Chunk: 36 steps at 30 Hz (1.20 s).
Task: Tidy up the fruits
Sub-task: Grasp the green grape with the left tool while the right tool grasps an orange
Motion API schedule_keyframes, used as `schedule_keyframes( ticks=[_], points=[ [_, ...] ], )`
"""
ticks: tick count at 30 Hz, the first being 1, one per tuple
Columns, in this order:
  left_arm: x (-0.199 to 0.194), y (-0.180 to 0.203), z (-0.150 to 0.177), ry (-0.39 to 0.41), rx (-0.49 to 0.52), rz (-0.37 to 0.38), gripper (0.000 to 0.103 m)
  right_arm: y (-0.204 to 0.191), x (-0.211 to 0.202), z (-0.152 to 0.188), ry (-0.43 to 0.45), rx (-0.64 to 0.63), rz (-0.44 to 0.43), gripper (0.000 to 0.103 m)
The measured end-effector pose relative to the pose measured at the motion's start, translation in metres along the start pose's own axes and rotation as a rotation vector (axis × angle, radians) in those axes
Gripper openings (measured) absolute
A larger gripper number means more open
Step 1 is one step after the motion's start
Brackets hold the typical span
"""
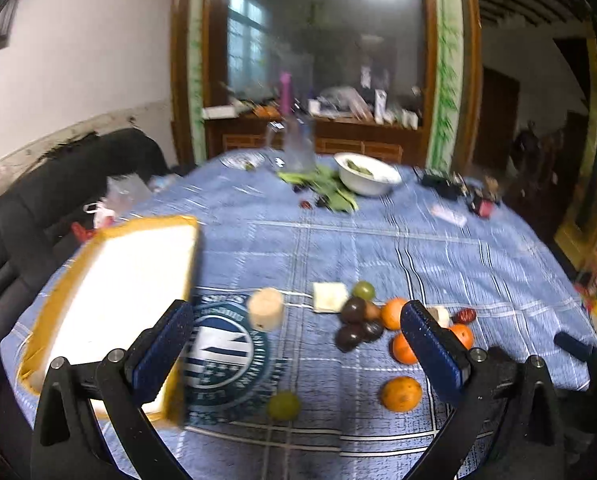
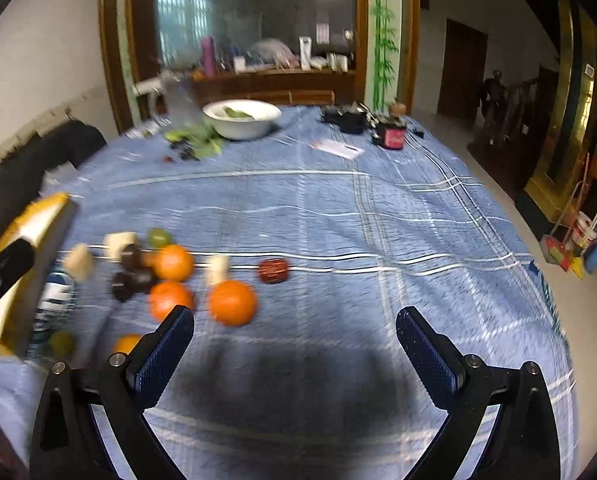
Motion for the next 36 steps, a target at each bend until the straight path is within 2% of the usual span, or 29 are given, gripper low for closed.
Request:
schedule_keyframes(
  ticks=[5,9,18,26,36],
  points=[
    [-0.007,-0.007,0.006,-0.019,0.003,0.033,0.103,-0.019,-0.019,0.020,0.043,-0.016,-0.004,0.102],
    [-0.011,0.001,0.016,-0.028,0.035,0.074,0.103,-0.027,-0.031,0.023,0.080,-0.037,0.013,0.102],
    [-0.019,0.007,0.022,-0.029,0.052,0.080,0.103,-0.030,-0.031,0.035,0.053,-0.023,0.004,0.102],
    [-0.008,0.009,0.032,-0.093,0.050,0.110,0.103,-0.032,-0.030,0.040,0.043,-0.032,0.003,0.102],
    [0.000,0.016,0.041,-0.137,0.047,0.166,0.103,-0.033,-0.026,0.042,0.024,-0.027,0.002,0.102]
  ],
)
Point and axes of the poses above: each gripper's, at about its wrist camera, not at the fingertips, and x roughly the way its jaws point, y to its right, z to its underside, the point moved 7 cm from there along x, roughly the way its jaws point, and after that the axes turned 9 degrees about x, right-handed, at the moved point
